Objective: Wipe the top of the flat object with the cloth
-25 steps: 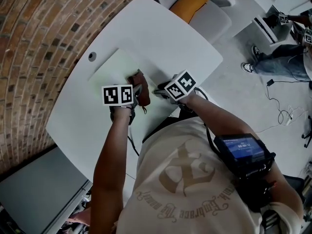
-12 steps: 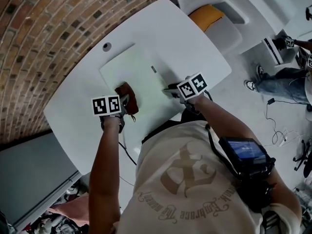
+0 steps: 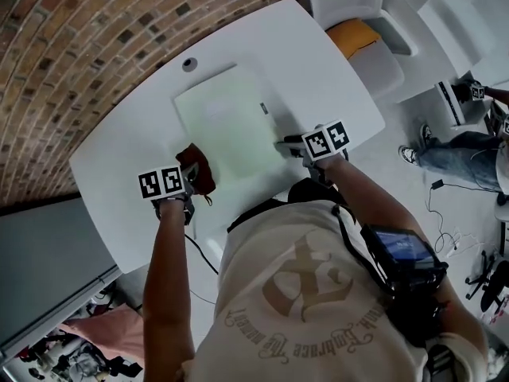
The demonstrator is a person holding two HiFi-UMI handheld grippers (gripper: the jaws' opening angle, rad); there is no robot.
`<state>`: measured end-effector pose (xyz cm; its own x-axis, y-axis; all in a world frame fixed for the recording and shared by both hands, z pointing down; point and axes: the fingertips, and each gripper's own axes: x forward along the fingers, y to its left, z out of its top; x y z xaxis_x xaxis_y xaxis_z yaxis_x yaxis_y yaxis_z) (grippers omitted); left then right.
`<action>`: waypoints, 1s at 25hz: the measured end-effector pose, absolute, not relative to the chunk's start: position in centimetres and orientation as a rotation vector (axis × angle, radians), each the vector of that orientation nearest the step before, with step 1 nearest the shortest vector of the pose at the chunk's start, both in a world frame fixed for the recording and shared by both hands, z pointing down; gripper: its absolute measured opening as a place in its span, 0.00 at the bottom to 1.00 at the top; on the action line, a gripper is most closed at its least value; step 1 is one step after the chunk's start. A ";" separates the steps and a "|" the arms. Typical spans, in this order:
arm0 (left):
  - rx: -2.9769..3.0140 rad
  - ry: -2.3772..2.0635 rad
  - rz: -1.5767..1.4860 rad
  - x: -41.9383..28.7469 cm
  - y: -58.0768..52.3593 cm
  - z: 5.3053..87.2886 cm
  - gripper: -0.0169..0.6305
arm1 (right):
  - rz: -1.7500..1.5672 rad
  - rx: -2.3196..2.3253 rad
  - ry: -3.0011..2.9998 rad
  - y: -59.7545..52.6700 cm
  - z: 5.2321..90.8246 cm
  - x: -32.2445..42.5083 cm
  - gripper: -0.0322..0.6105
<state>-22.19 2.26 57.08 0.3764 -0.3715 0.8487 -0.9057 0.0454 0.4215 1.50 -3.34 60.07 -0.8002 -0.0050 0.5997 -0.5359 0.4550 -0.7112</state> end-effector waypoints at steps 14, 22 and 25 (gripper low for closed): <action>1.551 -1.225 0.309 -13.6 3.0 51.7 0.14 | 1.390 0.342 -2.227 -10.6 58.3 1.9 0.28; 1.629 -1.050 0.231 -1.8 -0.5 51.9 0.14 | 1.325 0.193 -2.230 -13.7 58.3 -2.7 0.31; 1.631 -1.035 0.287 -0.1 -1.3 53.2 0.14 | 1.303 0.191 -2.211 -14.0 59.0 -3.5 0.31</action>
